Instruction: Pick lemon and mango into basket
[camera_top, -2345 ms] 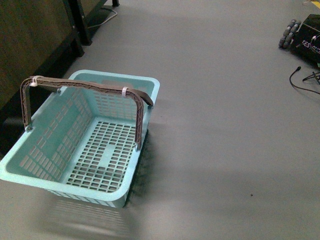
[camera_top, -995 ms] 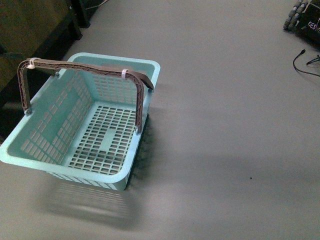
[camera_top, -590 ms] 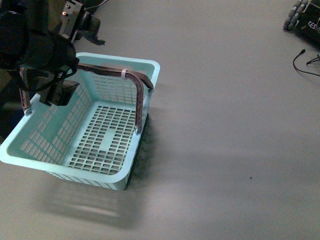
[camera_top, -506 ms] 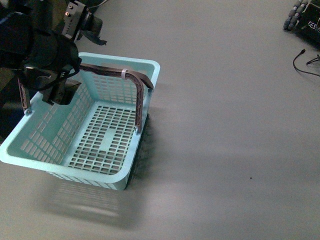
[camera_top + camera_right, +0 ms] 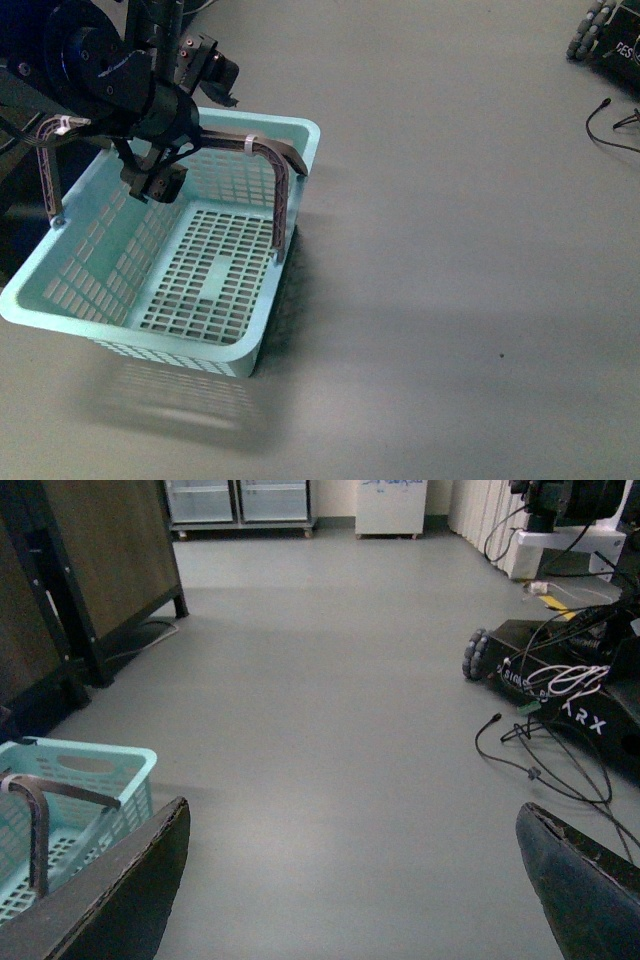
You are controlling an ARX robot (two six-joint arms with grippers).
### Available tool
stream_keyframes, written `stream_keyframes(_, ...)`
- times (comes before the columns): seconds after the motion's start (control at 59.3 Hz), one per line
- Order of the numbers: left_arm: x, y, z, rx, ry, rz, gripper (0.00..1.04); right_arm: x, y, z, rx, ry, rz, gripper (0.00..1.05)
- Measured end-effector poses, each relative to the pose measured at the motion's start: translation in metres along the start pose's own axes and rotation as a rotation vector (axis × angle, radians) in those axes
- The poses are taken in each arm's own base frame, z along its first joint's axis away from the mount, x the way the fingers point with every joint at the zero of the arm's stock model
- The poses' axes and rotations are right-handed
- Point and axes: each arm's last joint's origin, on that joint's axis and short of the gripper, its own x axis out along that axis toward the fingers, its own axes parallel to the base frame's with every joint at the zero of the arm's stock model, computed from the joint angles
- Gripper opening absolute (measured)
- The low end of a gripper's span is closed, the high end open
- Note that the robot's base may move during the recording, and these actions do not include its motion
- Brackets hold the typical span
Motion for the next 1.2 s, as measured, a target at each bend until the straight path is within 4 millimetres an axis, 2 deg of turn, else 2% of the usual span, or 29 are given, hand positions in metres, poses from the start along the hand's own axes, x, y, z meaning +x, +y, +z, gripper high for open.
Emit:
stream_keyframes(0.472, 0.0, 0.001, -0.003, -0.059, 0.003, 0.027, 0.19, 0.0, 0.0, 0.0, 0.0, 0.0, 0.0, 0.96)
stream_keyframes(0.59, -0.007, 0.002, -0.003, -0.114, 0.023, 0.012, 0.06, 0.0, 0.0, 0.0, 0.0, 0.0, 0.0, 0.96)
stream_keyframes(0.742, -0.024, 0.005, 0.0, -0.113, 0.021, -0.009, 0.06, 0.0, 0.0, 0.0, 0.0, 0.0, 0.0, 0.96)
stream_keyframes(0.877, -0.057, 0.01, 0.012, -0.154, 0.014, -0.043, 0.05, 0.0, 0.0, 0.0, 0.0, 0.0, 0.0, 0.96)
stream_keyframes(0.945, -0.09, 0.01, 0.024, -0.199, -0.007, -0.088, 0.05, 0.0, 0.0, 0.0, 0.0, 0.0, 0.0, 0.96)
stream_keyframes(1.012, -0.11, 0.009, 0.033, -0.231, -0.013, -0.123, 0.05, 0.0, 0.0, 0.0, 0.0, 0.0, 0.0, 0.96)
stream_keyframes(1.113, -0.16, 0.005, 0.051, -0.313, -0.026, -0.215, 0.05, 0.0, 0.0, 0.0, 0.0, 0.0, 0.0, 0.96)
stream_keyframes(1.198, -0.192, 0.005, 0.06, -0.355, -0.035, -0.268, 0.05, 0.0, 0.0, 0.0, 0.0, 0.0, 0.0, 0.96)
